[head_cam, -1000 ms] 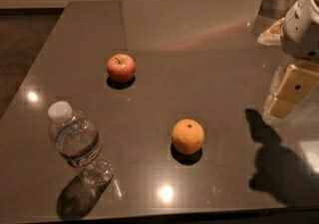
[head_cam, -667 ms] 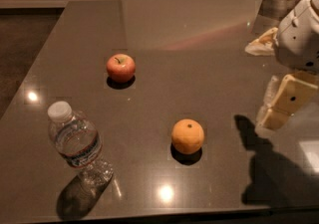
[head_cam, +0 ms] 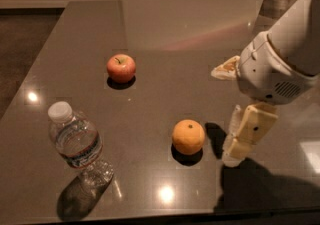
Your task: Pick orange
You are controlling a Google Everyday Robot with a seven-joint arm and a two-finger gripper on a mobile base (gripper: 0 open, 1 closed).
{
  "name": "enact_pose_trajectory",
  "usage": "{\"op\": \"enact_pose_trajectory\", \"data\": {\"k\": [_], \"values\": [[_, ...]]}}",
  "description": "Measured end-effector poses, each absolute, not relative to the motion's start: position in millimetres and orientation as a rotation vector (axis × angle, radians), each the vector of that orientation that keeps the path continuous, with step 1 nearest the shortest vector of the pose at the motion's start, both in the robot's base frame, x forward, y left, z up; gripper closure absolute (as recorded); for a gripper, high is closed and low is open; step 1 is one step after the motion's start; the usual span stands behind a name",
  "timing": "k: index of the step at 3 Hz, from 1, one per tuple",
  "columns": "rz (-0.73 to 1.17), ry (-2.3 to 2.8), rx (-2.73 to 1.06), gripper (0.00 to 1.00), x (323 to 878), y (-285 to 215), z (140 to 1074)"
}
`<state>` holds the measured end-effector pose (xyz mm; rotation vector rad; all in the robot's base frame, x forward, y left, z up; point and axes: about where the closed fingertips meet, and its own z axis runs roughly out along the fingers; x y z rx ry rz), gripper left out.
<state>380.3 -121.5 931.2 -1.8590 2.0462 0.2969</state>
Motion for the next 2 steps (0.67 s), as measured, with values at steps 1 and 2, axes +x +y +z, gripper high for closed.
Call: {"op": "enact_pose_trajectory", "data": {"k": [1,2], "values": [[0.341,2.039,-1.900,0.00,372,-91,901],[0.360,2.039,-1.927,0.00,368,-77,884]]}}
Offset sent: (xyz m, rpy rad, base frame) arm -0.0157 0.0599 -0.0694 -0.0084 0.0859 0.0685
